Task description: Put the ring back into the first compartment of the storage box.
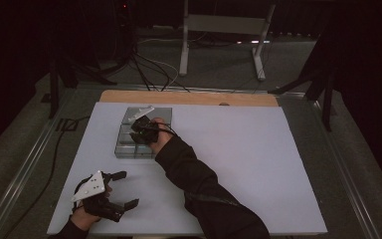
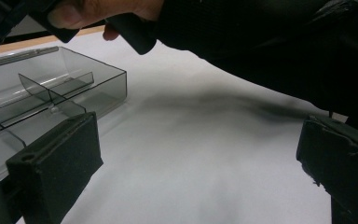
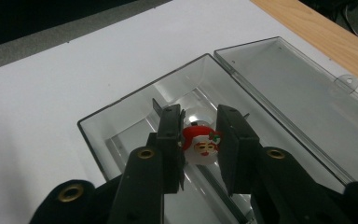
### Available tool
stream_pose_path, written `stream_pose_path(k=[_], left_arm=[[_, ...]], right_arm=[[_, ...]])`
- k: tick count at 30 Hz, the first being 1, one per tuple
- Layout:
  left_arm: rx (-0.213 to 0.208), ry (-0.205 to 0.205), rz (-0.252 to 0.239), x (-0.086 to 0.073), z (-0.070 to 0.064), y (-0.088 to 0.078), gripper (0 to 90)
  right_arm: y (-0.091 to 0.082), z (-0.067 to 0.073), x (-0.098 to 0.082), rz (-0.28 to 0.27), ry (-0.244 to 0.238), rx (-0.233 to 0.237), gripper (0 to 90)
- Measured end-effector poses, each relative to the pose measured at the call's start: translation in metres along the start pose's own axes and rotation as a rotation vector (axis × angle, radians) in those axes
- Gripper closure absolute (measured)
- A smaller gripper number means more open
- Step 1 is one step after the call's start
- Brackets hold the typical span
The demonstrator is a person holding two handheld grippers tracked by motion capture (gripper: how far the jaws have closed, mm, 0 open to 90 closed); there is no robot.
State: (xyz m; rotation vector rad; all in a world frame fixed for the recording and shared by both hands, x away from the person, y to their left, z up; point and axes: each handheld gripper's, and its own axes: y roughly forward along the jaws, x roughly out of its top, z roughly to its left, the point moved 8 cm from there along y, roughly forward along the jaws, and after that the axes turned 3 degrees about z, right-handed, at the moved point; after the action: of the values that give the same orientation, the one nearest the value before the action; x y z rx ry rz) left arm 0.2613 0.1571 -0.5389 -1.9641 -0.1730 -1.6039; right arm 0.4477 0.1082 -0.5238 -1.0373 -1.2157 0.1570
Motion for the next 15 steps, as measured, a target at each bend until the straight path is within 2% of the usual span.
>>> stream_pose_path(k=[15], left_arm=[[0.001,0.007,0.002,0.0,-0.002,0.0,0.5]], right_arm=[[0.023,-0.003,0.001,0.032,0.047,0.014,71.6]])
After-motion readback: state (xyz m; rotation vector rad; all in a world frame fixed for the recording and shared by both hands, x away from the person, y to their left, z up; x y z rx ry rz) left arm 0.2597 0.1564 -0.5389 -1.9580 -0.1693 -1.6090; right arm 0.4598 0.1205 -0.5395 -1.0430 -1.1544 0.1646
